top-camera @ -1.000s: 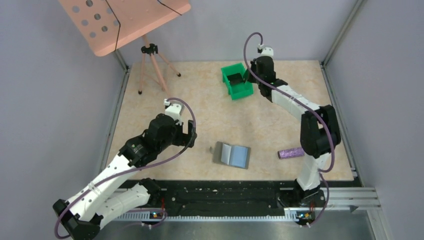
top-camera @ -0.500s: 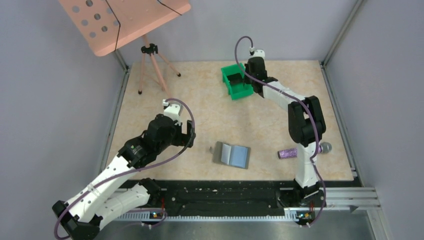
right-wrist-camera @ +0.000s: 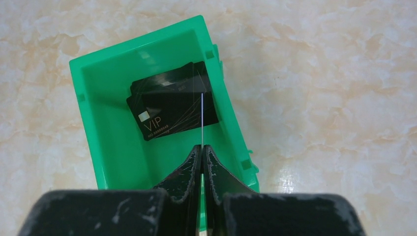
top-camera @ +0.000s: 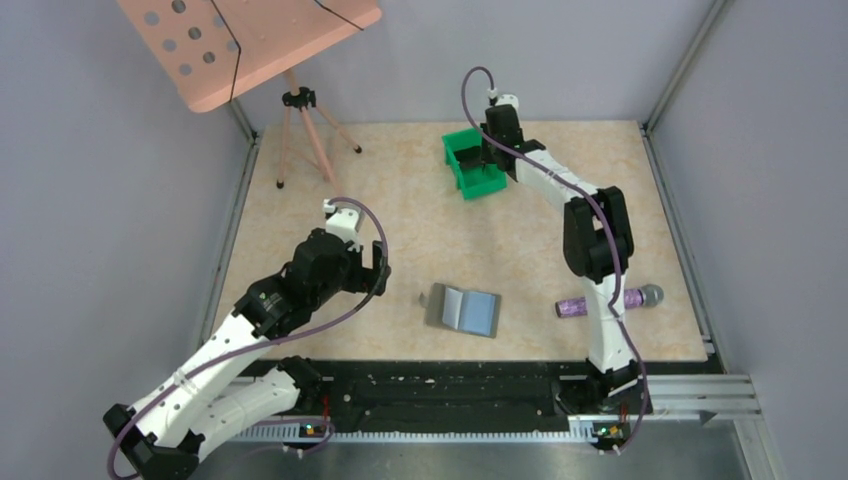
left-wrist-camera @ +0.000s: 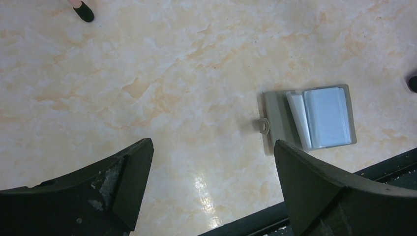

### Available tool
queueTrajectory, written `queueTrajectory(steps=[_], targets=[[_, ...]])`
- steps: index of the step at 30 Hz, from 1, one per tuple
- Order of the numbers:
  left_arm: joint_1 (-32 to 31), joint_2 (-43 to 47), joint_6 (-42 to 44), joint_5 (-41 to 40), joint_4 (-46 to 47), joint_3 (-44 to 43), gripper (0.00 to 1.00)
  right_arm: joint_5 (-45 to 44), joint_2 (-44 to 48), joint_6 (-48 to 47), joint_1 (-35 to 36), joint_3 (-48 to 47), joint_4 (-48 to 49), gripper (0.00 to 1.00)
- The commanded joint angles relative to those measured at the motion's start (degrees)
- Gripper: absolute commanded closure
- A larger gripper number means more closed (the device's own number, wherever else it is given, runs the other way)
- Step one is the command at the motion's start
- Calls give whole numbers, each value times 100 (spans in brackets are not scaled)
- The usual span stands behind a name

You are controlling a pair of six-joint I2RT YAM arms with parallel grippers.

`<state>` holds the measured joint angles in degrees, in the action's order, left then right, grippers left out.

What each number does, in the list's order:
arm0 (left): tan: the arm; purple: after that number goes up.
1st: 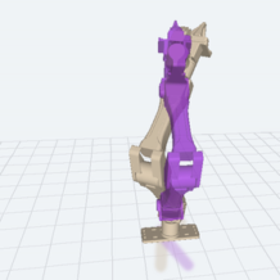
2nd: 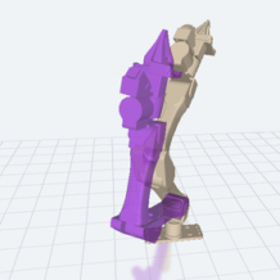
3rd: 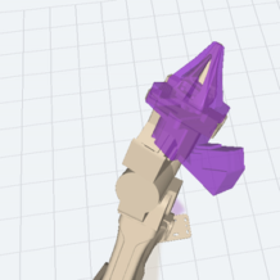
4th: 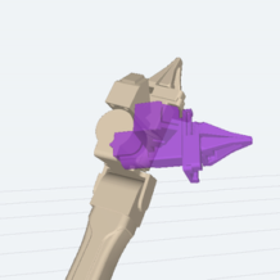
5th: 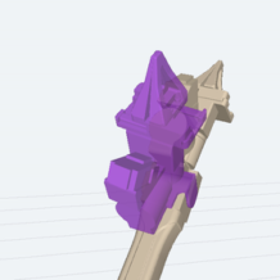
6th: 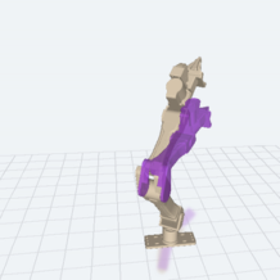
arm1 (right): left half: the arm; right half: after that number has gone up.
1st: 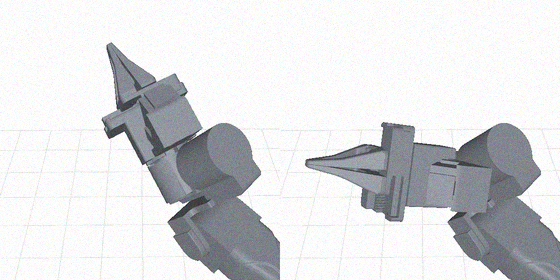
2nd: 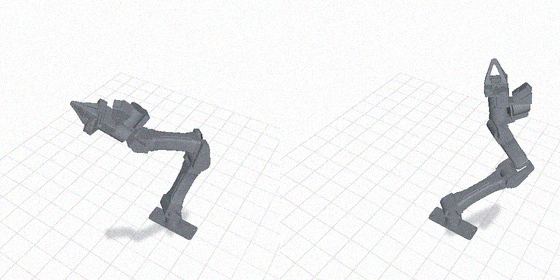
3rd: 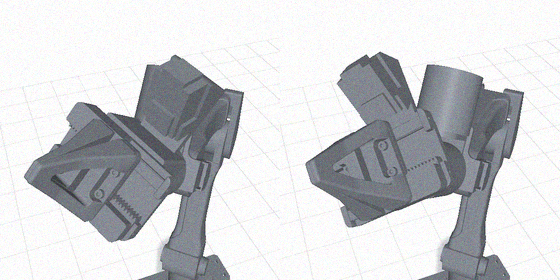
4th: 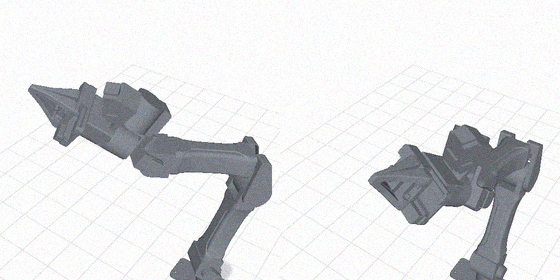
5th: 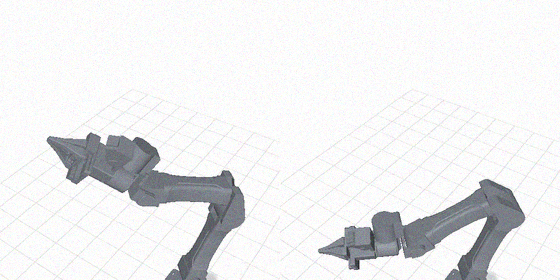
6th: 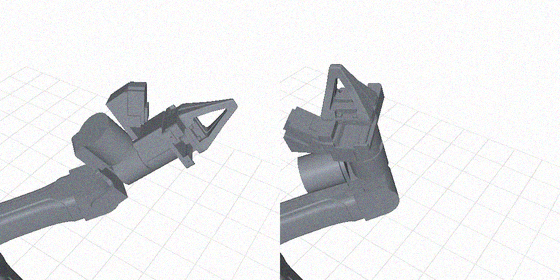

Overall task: Take the credit cards out of the card holder
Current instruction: Place the credit card in the storage box.

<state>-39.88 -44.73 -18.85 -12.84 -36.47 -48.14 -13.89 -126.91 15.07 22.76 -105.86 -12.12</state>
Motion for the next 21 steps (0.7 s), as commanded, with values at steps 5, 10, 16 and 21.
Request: queueTrajectory(steps=[5,10,16,21], targets=[[6,215,41,-14,234,75,1,-35,-597,275,83,-1325,-1261,100],[6,199,48,-2,254,85,1,26,-646,268,83,-1497,-1350,100],[6,161,57,2,254,76,1,-27,-624,499,80,-1642,-1514,100],[6,169,46,5,255,76,1,-329,-514,1103,128,-1439,-1464,100]])
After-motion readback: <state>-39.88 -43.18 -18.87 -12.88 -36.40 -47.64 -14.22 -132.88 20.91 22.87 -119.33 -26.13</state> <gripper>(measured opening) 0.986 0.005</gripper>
